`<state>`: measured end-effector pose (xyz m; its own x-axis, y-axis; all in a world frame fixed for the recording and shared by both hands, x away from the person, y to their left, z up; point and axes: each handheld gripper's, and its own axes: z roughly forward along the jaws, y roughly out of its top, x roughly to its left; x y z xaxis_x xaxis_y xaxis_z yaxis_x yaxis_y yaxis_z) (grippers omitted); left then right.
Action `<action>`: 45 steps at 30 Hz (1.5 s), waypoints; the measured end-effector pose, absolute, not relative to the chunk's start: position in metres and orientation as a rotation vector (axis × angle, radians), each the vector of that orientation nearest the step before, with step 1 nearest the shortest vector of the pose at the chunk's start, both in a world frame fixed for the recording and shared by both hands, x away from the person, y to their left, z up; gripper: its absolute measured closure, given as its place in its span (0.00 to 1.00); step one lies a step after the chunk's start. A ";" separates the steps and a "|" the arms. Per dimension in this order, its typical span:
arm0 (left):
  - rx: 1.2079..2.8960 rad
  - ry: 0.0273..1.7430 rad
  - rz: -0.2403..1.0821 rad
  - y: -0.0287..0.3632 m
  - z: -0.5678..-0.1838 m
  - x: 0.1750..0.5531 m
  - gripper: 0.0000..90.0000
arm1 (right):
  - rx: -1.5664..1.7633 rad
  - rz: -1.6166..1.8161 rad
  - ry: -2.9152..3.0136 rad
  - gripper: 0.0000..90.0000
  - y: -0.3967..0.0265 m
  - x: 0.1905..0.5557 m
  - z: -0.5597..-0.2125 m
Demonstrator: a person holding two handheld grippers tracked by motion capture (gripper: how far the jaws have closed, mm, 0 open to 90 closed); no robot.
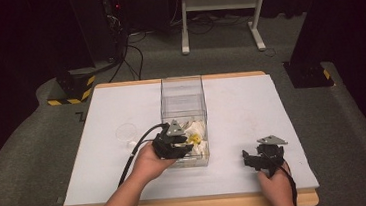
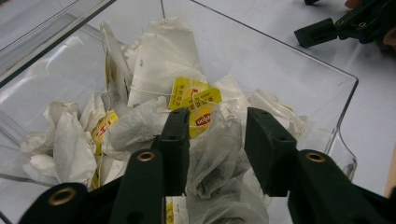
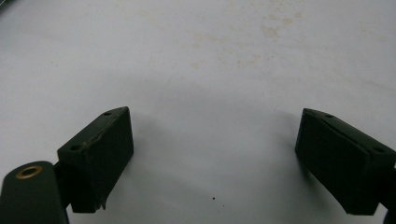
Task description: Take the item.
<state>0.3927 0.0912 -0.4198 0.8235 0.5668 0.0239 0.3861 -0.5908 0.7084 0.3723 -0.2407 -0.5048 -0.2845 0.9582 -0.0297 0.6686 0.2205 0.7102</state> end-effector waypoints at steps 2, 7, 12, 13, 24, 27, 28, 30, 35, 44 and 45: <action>2.291 0.691 0.340 0.089 -0.420 0.392 0.72 | 1.497 0.821 2.033 0.13 -0.241 0.372 -0.505; 2.319 0.678 0.361 0.086 -0.422 0.391 0.78 | 1.497 0.821 2.033 0.13 -0.241 0.372 -0.505; 2.341 0.652 0.387 0.082 -0.425 0.388 0.86 | 1.497 0.821 2.032 0.13 -0.241 0.372 -0.505; 2.341 0.646 0.394 0.082 -0.424 0.388 0.89 | 1.497 0.821 2.033 0.13 -0.241 0.372 -0.505; 2.221 0.661 0.410 0.096 -0.415 0.382 0.97 | 1.497 0.821 2.033 0.13 -0.241 0.372 -0.505; 2.186 0.673 0.407 0.102 -0.415 0.381 0.97 | 1.497 0.822 2.033 0.13 -0.241 0.372 -0.505; 2.175 0.678 0.405 0.104 -0.414 0.380 0.97 | 1.497 0.821 2.033 0.13 -0.241 0.372 -0.505; 2.156 0.685 0.399 0.107 -0.415 0.380 0.97 | 1.498 0.821 2.033 0.13 -0.241 0.372 -0.505; 2.111 0.693 0.401 0.114 -0.414 0.378 0.97 | 1.497 0.821 2.033 0.13 -0.241 0.372 -0.505; 2.039 0.719 0.392 0.127 -0.415 0.375 0.97 | 1.497 0.821 2.033 0.13 -0.241 0.372 -0.505; 2.032 0.719 0.394 0.128 -0.415 0.375 0.97 | 1.497 0.822 2.033 0.13 -0.241 0.372 -0.505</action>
